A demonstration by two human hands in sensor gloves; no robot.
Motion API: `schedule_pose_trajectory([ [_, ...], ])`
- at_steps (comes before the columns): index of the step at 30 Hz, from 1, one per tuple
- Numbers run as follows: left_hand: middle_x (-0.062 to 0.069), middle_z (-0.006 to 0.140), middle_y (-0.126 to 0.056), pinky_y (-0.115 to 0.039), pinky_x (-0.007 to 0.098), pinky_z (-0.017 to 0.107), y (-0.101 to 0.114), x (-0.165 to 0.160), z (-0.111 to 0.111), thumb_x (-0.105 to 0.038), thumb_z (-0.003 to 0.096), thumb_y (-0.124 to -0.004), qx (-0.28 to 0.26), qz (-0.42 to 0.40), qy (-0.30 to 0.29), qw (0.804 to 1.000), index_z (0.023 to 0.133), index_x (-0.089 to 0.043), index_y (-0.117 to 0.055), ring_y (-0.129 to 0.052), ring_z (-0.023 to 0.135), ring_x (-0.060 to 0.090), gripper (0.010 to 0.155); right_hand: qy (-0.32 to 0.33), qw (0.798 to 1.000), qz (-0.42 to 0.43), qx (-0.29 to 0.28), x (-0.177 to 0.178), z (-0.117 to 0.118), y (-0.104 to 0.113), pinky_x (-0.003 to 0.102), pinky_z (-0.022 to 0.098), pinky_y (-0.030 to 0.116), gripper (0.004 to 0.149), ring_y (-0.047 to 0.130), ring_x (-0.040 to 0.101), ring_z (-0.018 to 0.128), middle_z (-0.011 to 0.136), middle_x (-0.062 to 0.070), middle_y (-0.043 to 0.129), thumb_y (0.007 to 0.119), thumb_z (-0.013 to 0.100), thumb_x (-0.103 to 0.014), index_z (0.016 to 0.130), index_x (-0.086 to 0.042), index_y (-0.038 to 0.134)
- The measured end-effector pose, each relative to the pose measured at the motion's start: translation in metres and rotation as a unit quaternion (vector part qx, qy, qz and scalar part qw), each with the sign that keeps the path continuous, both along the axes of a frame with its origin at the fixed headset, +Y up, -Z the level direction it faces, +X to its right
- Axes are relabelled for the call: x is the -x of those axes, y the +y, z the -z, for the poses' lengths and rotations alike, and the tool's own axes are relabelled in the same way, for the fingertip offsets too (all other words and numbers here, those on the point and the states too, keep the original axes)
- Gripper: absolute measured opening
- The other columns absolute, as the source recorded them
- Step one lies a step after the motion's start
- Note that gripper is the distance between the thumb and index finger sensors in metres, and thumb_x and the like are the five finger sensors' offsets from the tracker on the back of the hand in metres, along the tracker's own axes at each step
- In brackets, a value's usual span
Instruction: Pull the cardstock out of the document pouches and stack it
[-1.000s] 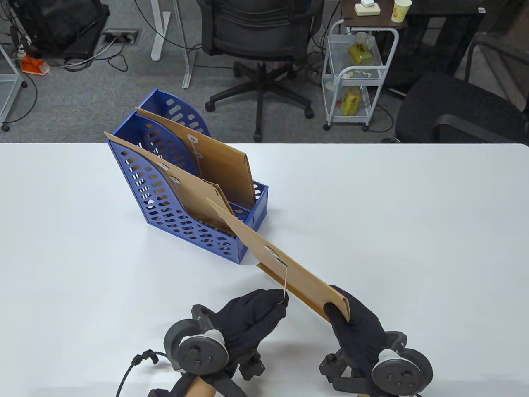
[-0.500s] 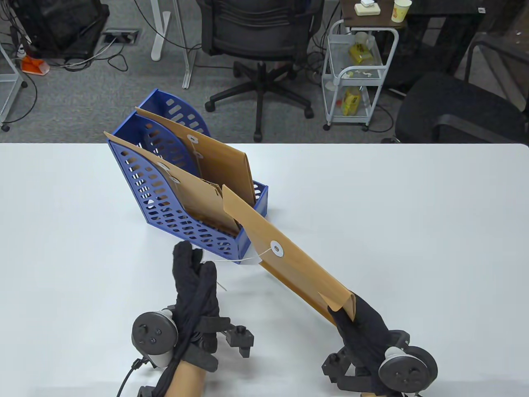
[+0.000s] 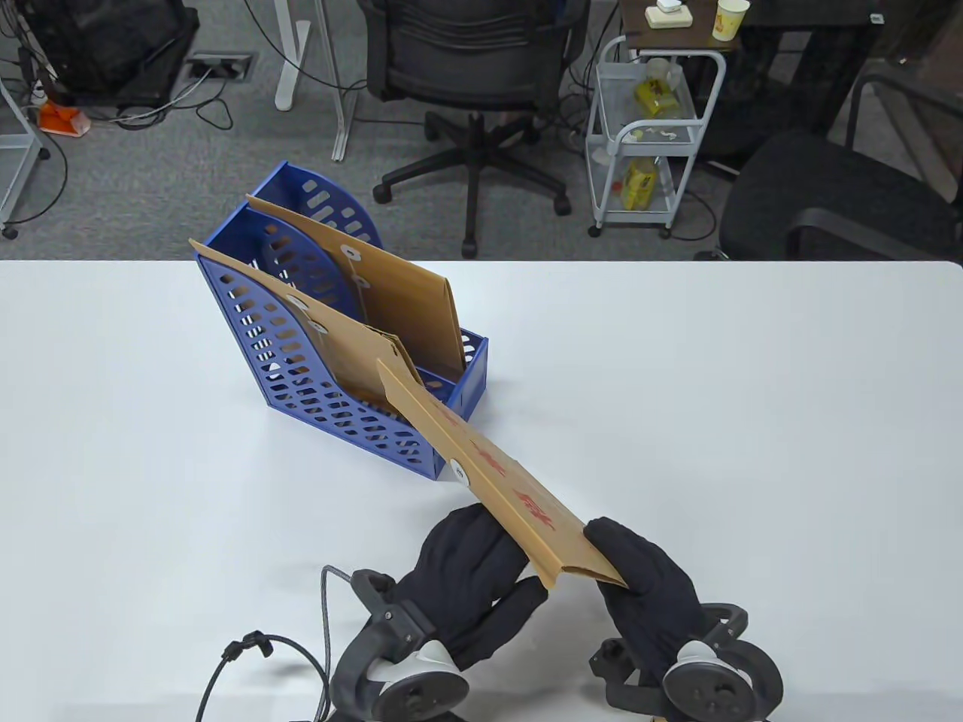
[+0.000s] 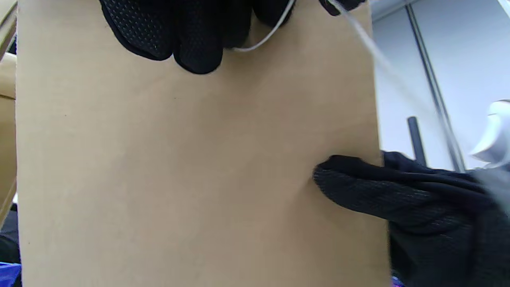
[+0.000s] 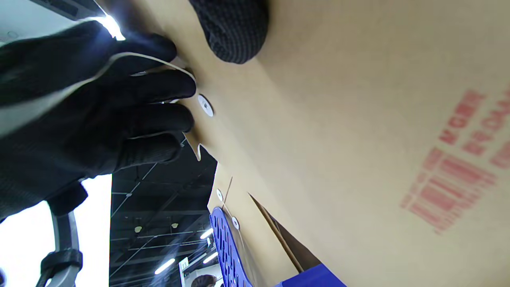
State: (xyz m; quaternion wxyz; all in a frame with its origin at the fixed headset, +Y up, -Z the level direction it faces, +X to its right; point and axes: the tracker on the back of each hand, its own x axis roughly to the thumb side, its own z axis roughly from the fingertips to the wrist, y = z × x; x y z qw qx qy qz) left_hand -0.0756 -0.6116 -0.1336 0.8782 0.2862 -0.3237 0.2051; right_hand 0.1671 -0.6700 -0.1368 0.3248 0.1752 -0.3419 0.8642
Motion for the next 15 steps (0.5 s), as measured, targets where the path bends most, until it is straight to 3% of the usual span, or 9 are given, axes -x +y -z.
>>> schedule_pose_trajectory([
  [5, 0.030, 0.124, -0.031, -0.059, 0.063, 0.073, 0.012, 0.021, -0.005, -0.040, 0.0743, -0.047, -0.051, -0.075, 0.051, 0.995, 0.121, -0.008, -0.019, -0.054, 0.104, 0.044, 0.063, 0.001, 1.000, -0.006, -0.010, -0.004, 0.000, 0.002, 0.042, 0.059, 0.079, 0.035, 0.091, 0.029, 0.082, 0.097, 0.003, 0.083, 0.065, 0.071, -0.036, 0.105, -0.028, 0.063],
  [10, 0.021, 0.127, -0.032, -0.050, 0.068, 0.076, 0.029, 0.049, -0.005, -0.039, 0.0743, -0.048, -0.037, -0.090, 0.071, 0.993, 0.122, -0.016, -0.031, -0.041, 0.109, 0.047, 0.055, -0.001, 0.999, -0.037, -0.021, 0.000, -0.002, 0.003, 0.042, 0.059, 0.079, 0.035, 0.091, 0.028, 0.083, 0.097, 0.002, 0.083, 0.066, 0.070, -0.037, 0.104, -0.029, 0.063],
  [15, 0.015, 0.127, -0.045, -0.047, 0.066, 0.079, 0.045, 0.072, -0.002, -0.042, 0.0737, -0.049, -0.016, -0.086, 0.072, 0.994, 0.122, -0.021, -0.036, -0.046, 0.109, 0.042, 0.054, -0.005, 0.998, -0.054, -0.031, 0.000, -0.003, 0.005, 0.043, 0.060, 0.079, 0.035, 0.090, 0.028, 0.083, 0.097, 0.001, 0.083, 0.066, 0.069, -0.037, 0.104, -0.030, 0.063],
])
